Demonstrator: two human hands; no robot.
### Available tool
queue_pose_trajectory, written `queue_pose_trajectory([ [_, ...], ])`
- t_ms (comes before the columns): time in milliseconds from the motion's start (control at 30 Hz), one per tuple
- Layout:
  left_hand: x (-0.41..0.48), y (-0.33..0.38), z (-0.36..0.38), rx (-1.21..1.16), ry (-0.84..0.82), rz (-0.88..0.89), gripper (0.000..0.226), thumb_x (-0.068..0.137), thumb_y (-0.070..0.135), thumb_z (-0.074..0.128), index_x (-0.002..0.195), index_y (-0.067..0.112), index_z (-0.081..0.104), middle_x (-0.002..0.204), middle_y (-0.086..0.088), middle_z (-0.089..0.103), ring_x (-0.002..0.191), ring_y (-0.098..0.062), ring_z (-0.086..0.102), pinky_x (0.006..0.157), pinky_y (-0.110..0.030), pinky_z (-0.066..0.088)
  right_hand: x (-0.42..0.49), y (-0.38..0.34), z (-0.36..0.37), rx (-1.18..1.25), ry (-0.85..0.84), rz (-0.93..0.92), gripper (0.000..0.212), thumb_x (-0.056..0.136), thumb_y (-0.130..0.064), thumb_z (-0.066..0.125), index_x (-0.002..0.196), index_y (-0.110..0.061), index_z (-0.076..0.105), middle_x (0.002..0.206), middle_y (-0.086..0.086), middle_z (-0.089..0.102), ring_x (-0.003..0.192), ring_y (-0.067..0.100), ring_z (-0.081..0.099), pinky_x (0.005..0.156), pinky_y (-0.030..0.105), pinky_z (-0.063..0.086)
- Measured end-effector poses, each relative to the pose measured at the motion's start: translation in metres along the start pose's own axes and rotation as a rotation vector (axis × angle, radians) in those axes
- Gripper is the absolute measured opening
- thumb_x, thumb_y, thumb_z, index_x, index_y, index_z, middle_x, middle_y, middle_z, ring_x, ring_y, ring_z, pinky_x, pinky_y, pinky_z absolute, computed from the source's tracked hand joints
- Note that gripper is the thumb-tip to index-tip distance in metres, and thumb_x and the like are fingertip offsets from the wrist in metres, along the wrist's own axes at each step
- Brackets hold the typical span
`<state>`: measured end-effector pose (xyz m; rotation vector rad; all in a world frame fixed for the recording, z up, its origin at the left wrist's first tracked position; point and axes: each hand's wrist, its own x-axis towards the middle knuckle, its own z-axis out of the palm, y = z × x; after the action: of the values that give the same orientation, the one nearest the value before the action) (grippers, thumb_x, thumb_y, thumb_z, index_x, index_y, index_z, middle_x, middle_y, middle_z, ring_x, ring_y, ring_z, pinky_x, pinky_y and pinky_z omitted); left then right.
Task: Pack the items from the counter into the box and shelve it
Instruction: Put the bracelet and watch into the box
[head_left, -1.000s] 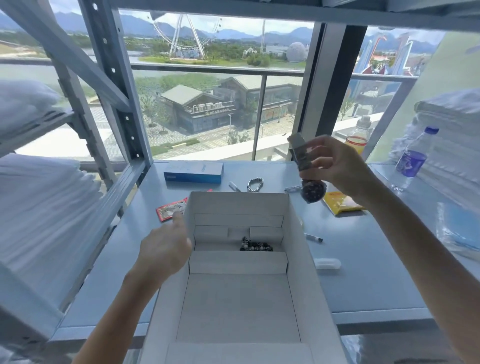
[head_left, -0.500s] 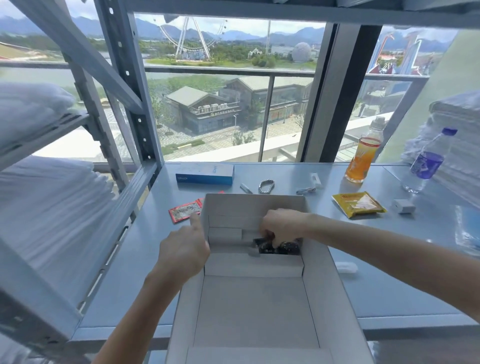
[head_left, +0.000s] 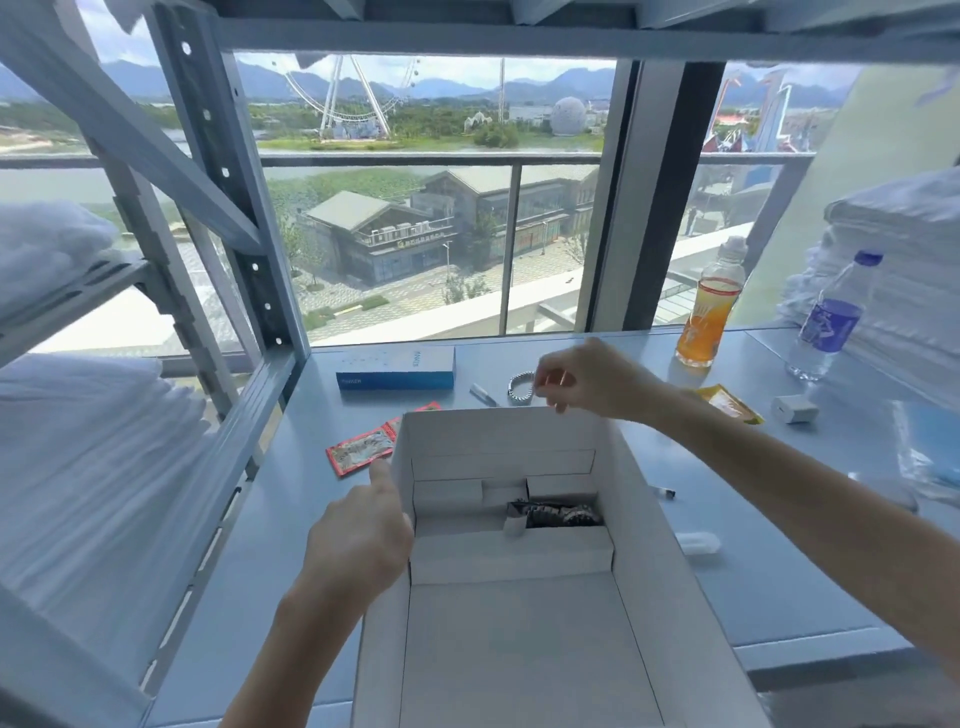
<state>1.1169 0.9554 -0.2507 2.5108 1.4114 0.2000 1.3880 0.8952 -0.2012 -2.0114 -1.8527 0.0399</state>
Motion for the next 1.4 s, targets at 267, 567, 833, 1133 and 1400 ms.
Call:
queue_pose_trajectory([
  [267, -0.008, 0.005, 0.001, -0.028, 0.025, -0.082, 0.037, 0.087, 0.012, 0.036, 0.124, 0.017, 0.033, 0.067, 0.001, 0.04, 0.073, -0.028, 0.045, 0.063, -0.033, 0.037, 0.054, 0.089, 0.031, -0.131, -0.109, 0.187, 0.016, 0.088, -0.013, 0.058, 0.096, -0.014, 0.071, 0.099, 0.005, 0.071, 0.094, 0.024, 0.065, 0.086, 0.034, 0.05],
  [567, -0.01, 0.011, 0.002, 0.006, 0.024, -0.197, 0.02, 0.086, 0.013, 0.036, 0.106, 0.017, 0.037, 0.072, -0.004, 0.044, 0.074, -0.031, 0.047, 0.063, -0.033, 0.038, 0.1, 0.111, 0.098, -0.188, -0.473, 0.109, 0.034, 0.09, -0.012, 0.05, 0.122, -0.005, 0.056, 0.13, 0.009, 0.055, 0.117, 0.027, 0.052, 0.099, 0.034, 0.041],
  [833, -0.007, 0.009, 0.002, -0.039, 0.0, -0.203, 0.01, 0.086, 0.018, 0.04, 0.088, 0.021, 0.031, 0.072, -0.004, 0.043, 0.073, -0.03, 0.046, 0.063, -0.033, 0.036, 0.079, 0.125, 0.099, -0.201, -0.42, 0.156, 0.02, 0.091, -0.017, 0.046, 0.111, -0.013, 0.051, 0.109, 0.011, 0.06, 0.094, 0.029, 0.057, 0.08, 0.035, 0.043],
  [1133, -0.007, 0.011, 0.002, 0.01, 0.0, -0.149, 0.003, 0.088, 0.014, 0.038, 0.091, 0.015, 0.037, 0.073, -0.004, 0.045, 0.075, -0.029, 0.049, 0.063, -0.032, 0.04, 0.039, 0.065, -0.037, 0.289, -0.016, -0.005, 0.014, 0.082, -0.007, 0.067, 0.095, -0.01, 0.069, 0.079, 0.003, 0.071, 0.056, -0.002, 0.061, 0.059, 0.004, 0.045],
  [1400, -0.008, 0.008, 0.002, 0.029, 0.033, -0.095, 0.035, 0.089, 0.012, 0.037, 0.124, 0.011, 0.04, 0.088, -0.011, 0.053, 0.079, -0.031, 0.049, 0.067, -0.032, 0.039, 0.001, -0.009, -0.047, 0.4, -0.08, -0.106, 0.013, 0.082, -0.005, 0.067, 0.094, -0.011, 0.069, 0.076, 0.001, 0.071, 0.059, 0.004, 0.066, 0.062, 0.015, 0.054],
])
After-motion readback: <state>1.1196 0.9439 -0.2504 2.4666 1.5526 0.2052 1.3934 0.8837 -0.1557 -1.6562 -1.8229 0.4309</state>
